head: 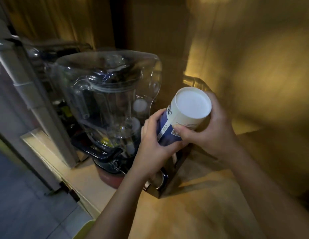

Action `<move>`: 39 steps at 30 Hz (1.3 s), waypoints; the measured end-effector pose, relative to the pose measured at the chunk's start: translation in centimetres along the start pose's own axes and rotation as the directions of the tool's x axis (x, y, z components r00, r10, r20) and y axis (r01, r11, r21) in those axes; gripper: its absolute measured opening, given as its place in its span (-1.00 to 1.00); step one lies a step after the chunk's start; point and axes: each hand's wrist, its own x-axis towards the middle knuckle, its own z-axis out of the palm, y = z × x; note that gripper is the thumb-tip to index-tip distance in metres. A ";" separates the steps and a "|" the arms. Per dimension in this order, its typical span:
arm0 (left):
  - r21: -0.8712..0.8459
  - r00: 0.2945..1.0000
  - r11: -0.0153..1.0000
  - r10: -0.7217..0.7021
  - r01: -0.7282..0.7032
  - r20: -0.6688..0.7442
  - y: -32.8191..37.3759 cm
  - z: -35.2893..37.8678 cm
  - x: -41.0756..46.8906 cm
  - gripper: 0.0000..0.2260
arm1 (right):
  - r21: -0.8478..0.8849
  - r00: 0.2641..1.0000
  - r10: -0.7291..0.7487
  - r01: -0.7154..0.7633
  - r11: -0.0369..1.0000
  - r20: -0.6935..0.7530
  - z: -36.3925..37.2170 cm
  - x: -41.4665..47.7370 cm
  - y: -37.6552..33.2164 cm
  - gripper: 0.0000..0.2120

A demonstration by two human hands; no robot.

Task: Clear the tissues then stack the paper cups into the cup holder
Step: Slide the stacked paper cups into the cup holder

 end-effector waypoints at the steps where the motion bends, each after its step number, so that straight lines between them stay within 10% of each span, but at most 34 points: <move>1: 0.014 1.000 1.000 0.015 -0.015 0.009 0.1 0.0 0.7 -0.30 | -0.021 1.000 -0.004 0.004 1.000 -0.022 -0.1 0.3 0.2 -0.36; 23: 0.133 0.968 0.991 -0.003 -0.031 0.249 -3.0 0.2 14.9 -0.34 | -0.113 0.973 0.159 -0.179 0.977 -0.168 -0.7 9.4 7.6 -0.34; 34: 0.286 0.974 0.958 -0.089 0.026 0.209 -4.8 -0.4 14.6 -0.35 | -0.055 0.988 0.126 -0.131 0.990 -0.083 1.0 9.1 10.5 -0.30; 39: 0.257 0.949 0.958 -0.196 0.131 0.248 -7.0 0.1 14.5 -0.21 | -0.361 0.979 0.141 -0.081 0.929 0.144 2.5 8.1 12.1 -0.42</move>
